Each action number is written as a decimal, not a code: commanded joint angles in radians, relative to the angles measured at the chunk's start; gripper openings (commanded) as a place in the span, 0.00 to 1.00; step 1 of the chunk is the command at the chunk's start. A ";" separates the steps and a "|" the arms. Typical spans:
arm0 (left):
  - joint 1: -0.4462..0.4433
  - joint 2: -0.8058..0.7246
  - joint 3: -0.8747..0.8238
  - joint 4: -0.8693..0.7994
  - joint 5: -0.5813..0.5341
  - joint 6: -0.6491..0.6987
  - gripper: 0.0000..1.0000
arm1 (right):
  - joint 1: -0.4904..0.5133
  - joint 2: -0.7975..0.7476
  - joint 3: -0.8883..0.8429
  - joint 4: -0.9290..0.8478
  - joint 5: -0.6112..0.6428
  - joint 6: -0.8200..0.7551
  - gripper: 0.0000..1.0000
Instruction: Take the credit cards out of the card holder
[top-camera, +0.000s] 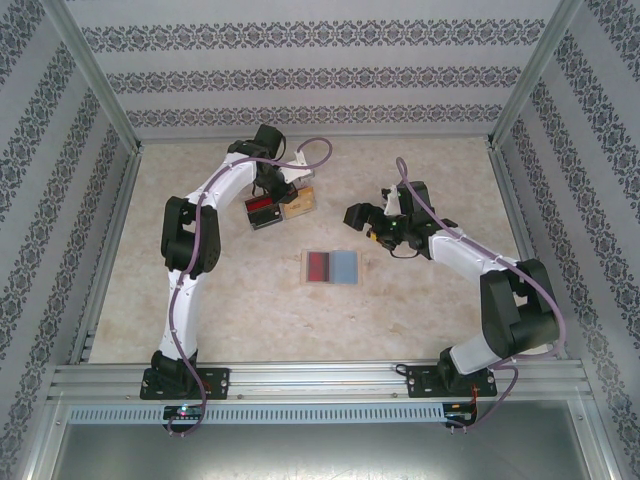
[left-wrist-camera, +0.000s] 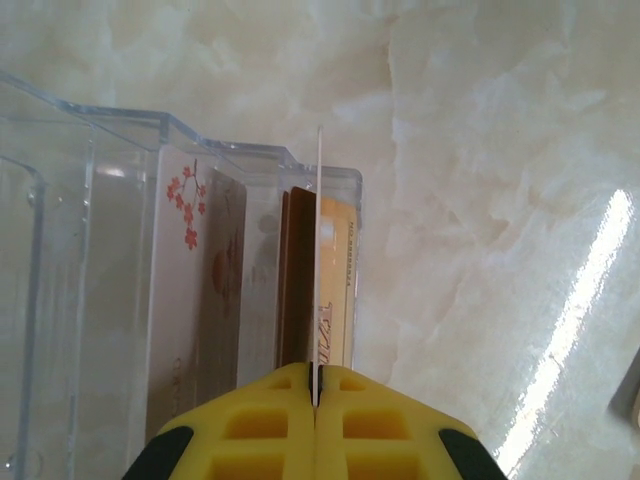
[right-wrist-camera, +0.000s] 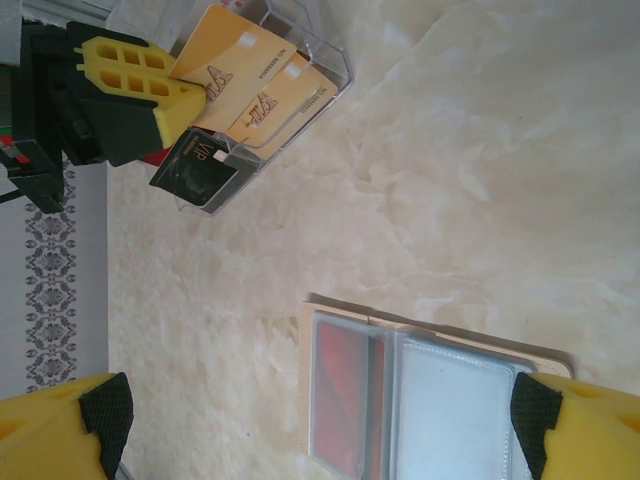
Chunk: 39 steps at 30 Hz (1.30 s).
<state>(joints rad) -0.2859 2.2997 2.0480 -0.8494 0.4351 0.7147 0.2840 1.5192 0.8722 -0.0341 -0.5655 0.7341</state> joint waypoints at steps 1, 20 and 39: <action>0.011 -0.019 -0.009 0.033 -0.021 0.013 0.03 | 0.001 0.021 0.029 0.010 -0.020 0.010 0.98; 0.010 -0.140 -0.040 0.053 0.048 -0.060 0.38 | 0.020 0.051 0.066 -0.021 0.001 -0.003 0.97; 0.009 -0.770 -0.776 0.631 -0.454 -0.894 0.78 | 0.388 0.145 0.180 -0.353 0.489 -0.165 0.61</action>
<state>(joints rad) -0.2859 1.6035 1.3392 -0.3271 0.1463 0.0391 0.6384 1.6150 1.0134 -0.2993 -0.1989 0.6075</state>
